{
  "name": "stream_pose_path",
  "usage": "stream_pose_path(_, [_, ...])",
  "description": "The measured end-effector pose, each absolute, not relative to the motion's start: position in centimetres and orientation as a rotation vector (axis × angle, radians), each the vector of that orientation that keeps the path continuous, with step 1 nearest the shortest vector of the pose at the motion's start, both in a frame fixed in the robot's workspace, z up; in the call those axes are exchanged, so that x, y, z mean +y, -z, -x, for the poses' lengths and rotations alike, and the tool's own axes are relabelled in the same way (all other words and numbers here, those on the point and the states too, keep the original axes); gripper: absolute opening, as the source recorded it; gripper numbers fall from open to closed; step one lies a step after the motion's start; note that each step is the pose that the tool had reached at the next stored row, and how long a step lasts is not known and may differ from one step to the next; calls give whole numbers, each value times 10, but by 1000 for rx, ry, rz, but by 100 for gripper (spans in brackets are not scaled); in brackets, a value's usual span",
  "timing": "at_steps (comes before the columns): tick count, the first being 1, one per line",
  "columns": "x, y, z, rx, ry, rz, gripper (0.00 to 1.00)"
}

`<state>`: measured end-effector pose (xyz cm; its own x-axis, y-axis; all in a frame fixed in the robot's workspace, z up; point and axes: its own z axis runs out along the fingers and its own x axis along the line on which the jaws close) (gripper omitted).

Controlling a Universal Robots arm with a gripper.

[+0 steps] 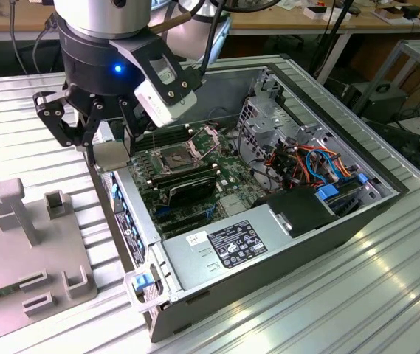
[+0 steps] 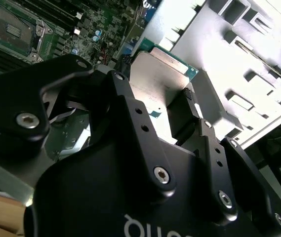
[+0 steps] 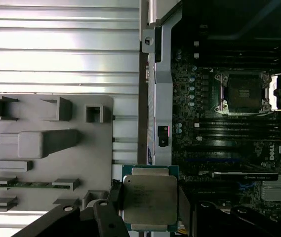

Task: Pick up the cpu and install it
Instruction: 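Pick up the cpu and move it towards the insertion slot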

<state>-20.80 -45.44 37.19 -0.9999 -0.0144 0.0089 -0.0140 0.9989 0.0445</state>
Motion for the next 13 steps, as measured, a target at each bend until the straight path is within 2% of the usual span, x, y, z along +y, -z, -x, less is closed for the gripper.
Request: stream_pose_path(13, [-454, -372, 193, -3132, 70, -22, 55])
